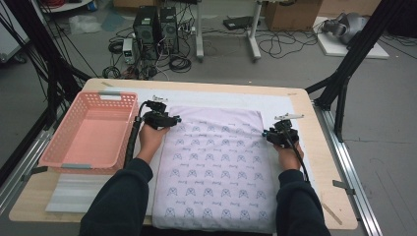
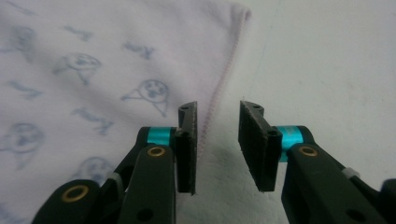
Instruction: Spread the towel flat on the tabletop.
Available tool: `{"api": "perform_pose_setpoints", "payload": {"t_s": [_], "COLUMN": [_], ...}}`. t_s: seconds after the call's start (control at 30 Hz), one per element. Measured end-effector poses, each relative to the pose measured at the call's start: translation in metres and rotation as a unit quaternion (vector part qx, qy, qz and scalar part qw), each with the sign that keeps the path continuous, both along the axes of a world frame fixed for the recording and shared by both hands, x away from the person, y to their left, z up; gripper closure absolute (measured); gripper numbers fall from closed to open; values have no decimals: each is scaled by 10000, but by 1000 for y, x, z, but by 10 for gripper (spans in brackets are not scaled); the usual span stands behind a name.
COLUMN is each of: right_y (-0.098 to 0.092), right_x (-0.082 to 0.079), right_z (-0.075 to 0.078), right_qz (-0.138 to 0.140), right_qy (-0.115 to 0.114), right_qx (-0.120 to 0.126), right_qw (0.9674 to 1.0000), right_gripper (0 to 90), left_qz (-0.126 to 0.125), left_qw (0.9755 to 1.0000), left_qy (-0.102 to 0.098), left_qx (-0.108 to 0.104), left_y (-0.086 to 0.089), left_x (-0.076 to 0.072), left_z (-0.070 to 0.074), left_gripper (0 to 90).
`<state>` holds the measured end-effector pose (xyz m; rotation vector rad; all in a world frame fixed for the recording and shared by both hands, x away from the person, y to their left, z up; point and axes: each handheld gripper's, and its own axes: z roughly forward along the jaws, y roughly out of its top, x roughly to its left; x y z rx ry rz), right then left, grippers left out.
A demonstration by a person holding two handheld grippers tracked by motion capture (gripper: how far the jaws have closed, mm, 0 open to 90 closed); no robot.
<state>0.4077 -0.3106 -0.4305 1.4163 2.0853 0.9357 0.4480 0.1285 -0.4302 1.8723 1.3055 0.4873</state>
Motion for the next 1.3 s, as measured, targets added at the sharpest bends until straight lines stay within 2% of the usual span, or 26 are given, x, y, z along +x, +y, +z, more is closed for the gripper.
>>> {"api": "perform_pose_setpoints", "payload": {"t_s": [0.07,0.1,0.13,0.2,0.23,0.3,0.33,0.37,0.43,0.5,0.53,0.57,0.67,0.73,0.77,0.83,0.87,0.9,0.93,0.97,1.03,1.07,1.1,1.13,1.17,1.3], "right_y": [-4,-6,-8,-12,-15,-21,-24,-28,-34,-37,-39,-40,-44,-45,-45,-44,-43,-42,-39,-37,-31,-29,-27,-25,-23,-22], "right_x": [-6,-10,-14,-26,-31,-44,-50,-57,-67,-75,-78,-81,-90,-93,-93,-94,-94,-93,-93,-93,-91,-91,-90,-89,-88,-87], "right_z": [9,13,17,22,23,24,24,24,23,21,20,18,14,13,14,14,15,15,15,15,15,14,14,13,13,13], "right_qz": [67,99,119,161,190,242,267,320,436,548,598,628,635,765,786,732,700,688,675,660,658,647,650,684,700,672], "right_qy": [-115,-128,-196,-432,-466,-549,-597,-686,-719,-656,-645,-677,-830,-953,-1006,-1068,-1070,-1071,-1071,-1085,-1035,-1001,-986,-964,-940,-923], "right_qx": [24,72,100,270,340,489,530,614,787,778,755,770,802,727,654,618,586,536,498,404,295,238,169,145,147,173], "right_qw": [9999,9998,9997,9986,9982,9970,9964,9952,9933,9933,9933,9927,9913,9898,9897,9897,9901,9904,9907,9911,9920,9926,9929,9929,9930,9933], "right_gripper": [584,564,550,522,496,448,442,431,387,316,287,274,258,255,247,220,207,205,199,185,175,175,175,175,175,175], "left_qz": [-40,-56,-42,-88,-165,-369,-471,-604,-858,-944,-1050,-1122,-1203,-1291,-1383,-1548,-1572,-1594,-1592,-1560,-1566,-1537,-1484,-1478,-1519,-1457], "left_qw": [9996,9996,9999,9997,9995,9978,9964,9948,9912,9886,9869,9843,9790,9754,9729,9650,9632,9641,9663,9683,9706,9718,9720,9711,9704,9718], "left_qy": [286,267,120,30,23,-249,-369,-463,-664,-825,-835,-918,-1101,-1193,-1225,-1452,-1575,-1642,-1638,-1573,-1336,-1328,-1428,-1521,-1508,-1445], "left_qx": [-8,-17,-90,-218,-268,-491,-609,-673,-760,-829,-892,-1005,-1226,-1331,-1391,-1542,-1507,-1349,-1190,-1152,-1251,-1202,-1136,-1091,-1121,-1166], "left_y": [1,1,2,1,1,1,2,2,3,4,6,8,14,18,19,21,21,19,18,17,16,15,15,15,16,17], "left_x": [-2,-4,-9,-15,-18,-27,-33,-38,-49,-61,-65,-69,-81,-87,-89,-93,-95,-96,-97,-98,-99,-100,-102,-104,-105,-106], "left_z": [-4,-5,-5,-4,-3,1,3,5,8,10,11,12,13,14,13,10,9,9,10,9,8,8,8,8,8,8], "left_gripper": [514,491,494,485,466,434,419,376,297,168,152,152,153,155,165,171,171,173,176,180,191,191,191,193,184,167]}}
